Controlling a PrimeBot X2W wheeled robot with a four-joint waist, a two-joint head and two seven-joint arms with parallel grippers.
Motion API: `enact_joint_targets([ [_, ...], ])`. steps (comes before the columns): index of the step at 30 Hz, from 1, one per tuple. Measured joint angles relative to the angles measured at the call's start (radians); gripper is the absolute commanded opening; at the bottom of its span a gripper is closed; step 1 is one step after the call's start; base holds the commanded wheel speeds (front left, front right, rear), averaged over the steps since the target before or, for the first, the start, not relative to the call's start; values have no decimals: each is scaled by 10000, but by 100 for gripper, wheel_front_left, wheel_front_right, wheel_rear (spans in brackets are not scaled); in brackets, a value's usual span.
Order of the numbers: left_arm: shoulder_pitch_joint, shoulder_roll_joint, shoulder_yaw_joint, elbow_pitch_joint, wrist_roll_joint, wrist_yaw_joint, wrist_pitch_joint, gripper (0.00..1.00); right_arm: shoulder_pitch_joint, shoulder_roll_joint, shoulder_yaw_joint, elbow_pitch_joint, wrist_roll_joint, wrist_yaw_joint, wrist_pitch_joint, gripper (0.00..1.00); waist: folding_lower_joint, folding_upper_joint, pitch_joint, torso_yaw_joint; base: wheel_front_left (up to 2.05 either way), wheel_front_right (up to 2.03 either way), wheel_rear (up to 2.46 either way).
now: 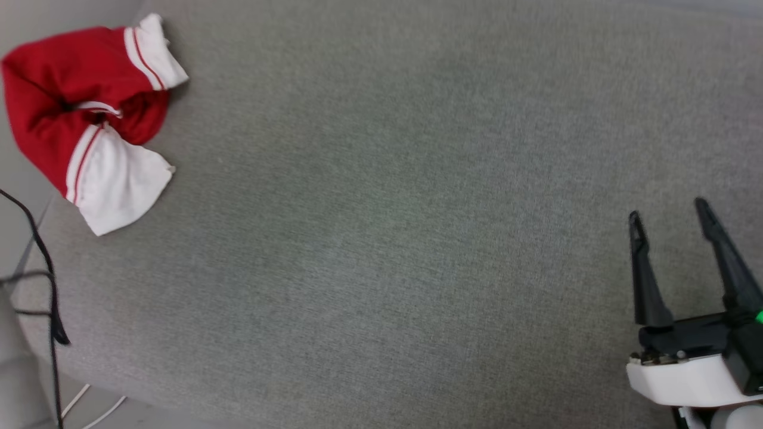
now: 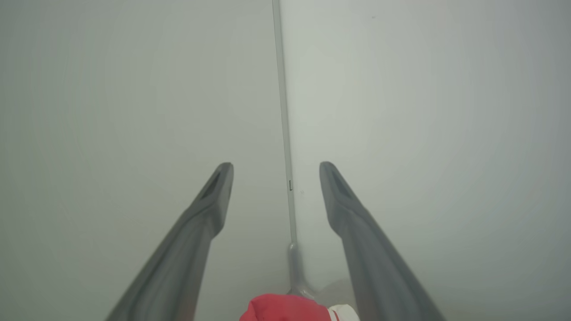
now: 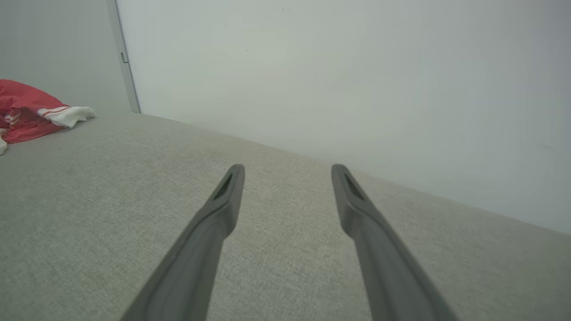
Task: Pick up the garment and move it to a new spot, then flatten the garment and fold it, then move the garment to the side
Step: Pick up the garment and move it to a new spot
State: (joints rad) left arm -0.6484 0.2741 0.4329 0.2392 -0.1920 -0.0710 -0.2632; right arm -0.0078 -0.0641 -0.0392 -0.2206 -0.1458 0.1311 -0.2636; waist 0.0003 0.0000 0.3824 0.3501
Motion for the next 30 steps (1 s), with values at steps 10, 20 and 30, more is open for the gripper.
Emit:
enact_joint_targets([
  [10, -2558, 2357, -573, 3647, -819, -541, 1106, 100, -385, -663, -303, -1264, -334, 0, 0, 100, -1, 0, 2002, -434, 0, 0, 0],
  [20, -3148, 3921, -3384, 4851, -4932, -579, 5841, 100, -445, -978, -320, -2182, -608, 0, 0, 100, -2, -1, 3009, -654, 0, 0, 0],
  [30, -2640, 4706, -4642, 5281, -7743, -579, 9417, 100, -456, -1122, -295, -2600, -771, 0, 0, 100, -2, 0, 3569, -899, 0, 0, 0],
])
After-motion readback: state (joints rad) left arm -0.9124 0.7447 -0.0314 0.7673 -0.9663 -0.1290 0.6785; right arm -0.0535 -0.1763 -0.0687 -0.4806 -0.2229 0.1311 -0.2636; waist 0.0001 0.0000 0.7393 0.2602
